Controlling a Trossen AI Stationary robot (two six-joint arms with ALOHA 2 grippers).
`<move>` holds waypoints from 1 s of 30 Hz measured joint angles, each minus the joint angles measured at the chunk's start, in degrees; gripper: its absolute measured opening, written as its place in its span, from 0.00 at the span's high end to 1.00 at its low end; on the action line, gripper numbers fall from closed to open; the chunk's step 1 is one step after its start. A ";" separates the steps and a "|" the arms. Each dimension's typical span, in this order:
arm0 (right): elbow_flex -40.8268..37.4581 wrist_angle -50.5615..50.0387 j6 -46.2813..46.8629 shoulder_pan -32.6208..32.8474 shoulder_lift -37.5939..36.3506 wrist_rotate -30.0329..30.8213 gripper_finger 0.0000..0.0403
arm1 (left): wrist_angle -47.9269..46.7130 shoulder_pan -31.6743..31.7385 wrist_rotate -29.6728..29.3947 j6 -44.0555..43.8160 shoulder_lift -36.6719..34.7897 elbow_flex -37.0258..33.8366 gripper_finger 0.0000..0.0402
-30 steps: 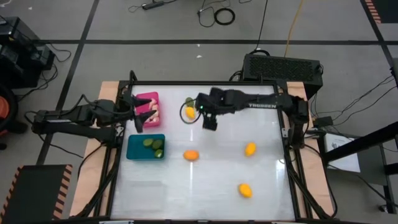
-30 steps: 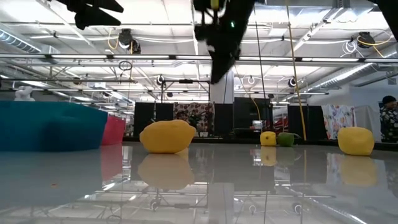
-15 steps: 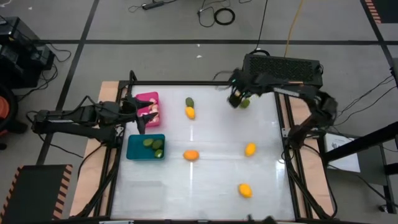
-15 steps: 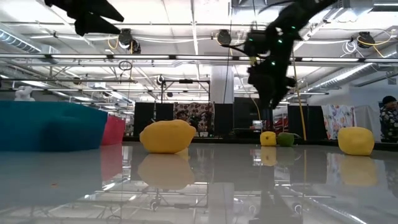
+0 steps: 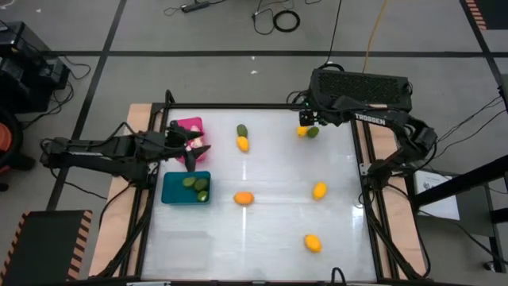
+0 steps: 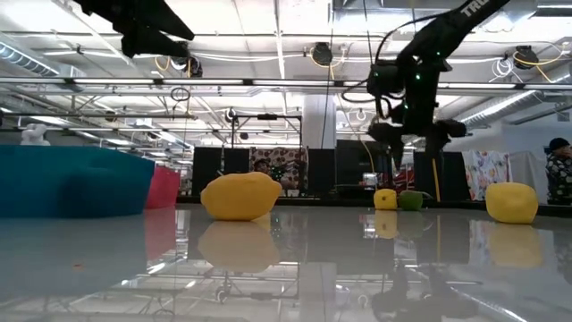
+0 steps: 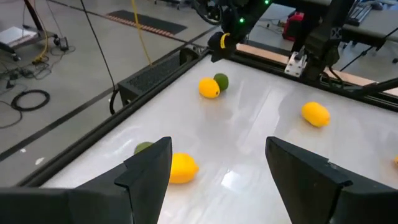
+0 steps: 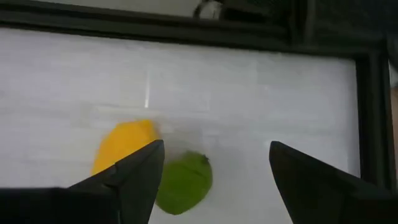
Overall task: Sort produce into baskets
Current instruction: Put the green lime into the blue bin
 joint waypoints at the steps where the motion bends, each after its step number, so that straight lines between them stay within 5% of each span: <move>1: -0.89 0.44 1.56 0.23 0.00 0.05 0.30 | 0.26 0.00 0.08 -0.05 0.52 0.00 0.34; 13: -8.12 12.51 12.34 2.59 0.00 0.14 0.41 | 1.45 0.00 0.76 1.62 1.55 0.00 0.34; 30: -12.56 16.38 18.20 4.92 0.04 2.09 0.48 | 0.92 -0.02 2.90 1.71 1.55 0.00 0.34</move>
